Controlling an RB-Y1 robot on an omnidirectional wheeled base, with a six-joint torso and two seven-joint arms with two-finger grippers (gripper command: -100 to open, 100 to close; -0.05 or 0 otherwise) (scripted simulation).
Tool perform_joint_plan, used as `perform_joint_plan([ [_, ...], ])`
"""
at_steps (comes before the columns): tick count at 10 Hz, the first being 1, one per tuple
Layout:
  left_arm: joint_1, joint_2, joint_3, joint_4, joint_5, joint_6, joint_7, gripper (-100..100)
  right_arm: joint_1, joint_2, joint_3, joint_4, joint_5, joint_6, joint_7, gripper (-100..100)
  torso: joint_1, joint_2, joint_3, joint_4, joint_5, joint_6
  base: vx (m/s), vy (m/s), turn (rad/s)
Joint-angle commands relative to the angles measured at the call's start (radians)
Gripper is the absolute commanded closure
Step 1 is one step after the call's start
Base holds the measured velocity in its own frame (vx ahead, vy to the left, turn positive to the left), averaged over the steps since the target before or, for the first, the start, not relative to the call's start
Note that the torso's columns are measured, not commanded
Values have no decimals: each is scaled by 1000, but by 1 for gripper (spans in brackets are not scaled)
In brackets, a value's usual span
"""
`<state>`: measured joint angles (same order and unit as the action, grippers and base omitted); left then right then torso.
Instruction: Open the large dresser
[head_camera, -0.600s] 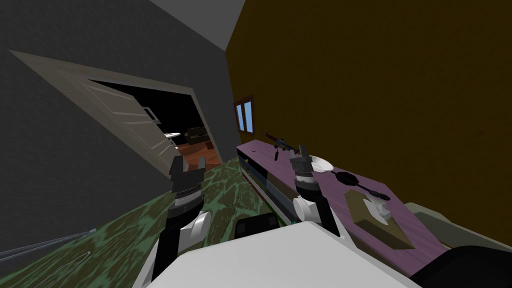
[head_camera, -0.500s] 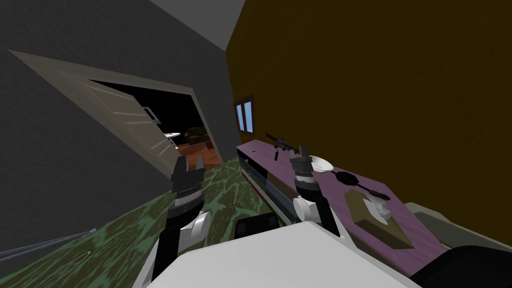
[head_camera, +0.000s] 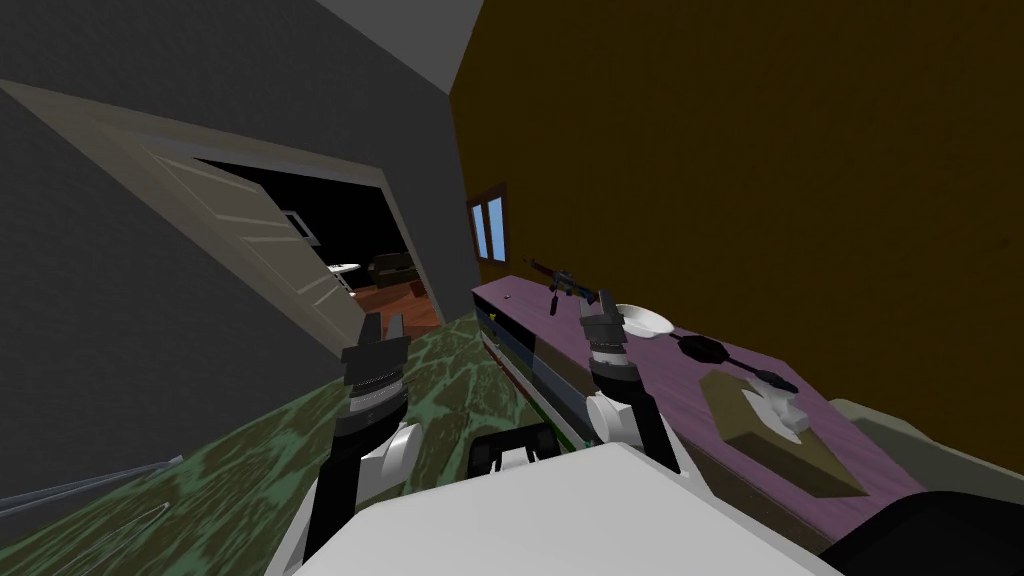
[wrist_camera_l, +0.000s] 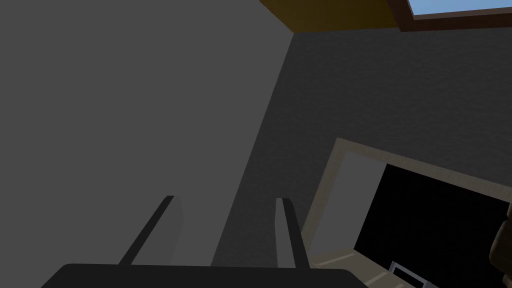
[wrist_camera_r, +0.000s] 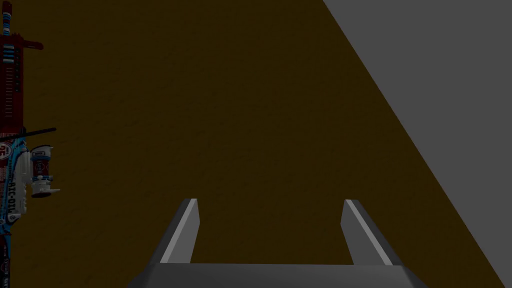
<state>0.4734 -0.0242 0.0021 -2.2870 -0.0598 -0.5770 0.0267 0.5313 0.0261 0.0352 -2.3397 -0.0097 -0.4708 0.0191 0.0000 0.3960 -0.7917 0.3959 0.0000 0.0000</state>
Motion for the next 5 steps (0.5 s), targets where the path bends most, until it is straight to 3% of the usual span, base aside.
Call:
perform_joint_plan([
  [1,0,0,0,0,0,0,0,0,0,0,0,0,0,0,0,0,0,74,-147,74,0,0,0,0,0],
  [3,0,0,0,0,0,0,0,0,0,0,0,0,0,0,0,0,0,222,-443,221,0,0,0,0,0],
  [4,0,0,0,0,0,0,0,0,-7,-40,-2,17,8,-1,7,-100,0,295,-590,295,0,0,12,14,65],
  [5,0,0,0,0,0,0,0,0,-14,-69,-4,35,17,-2,15,-100,1,329,-659,328,0,0,19,33,90],
])
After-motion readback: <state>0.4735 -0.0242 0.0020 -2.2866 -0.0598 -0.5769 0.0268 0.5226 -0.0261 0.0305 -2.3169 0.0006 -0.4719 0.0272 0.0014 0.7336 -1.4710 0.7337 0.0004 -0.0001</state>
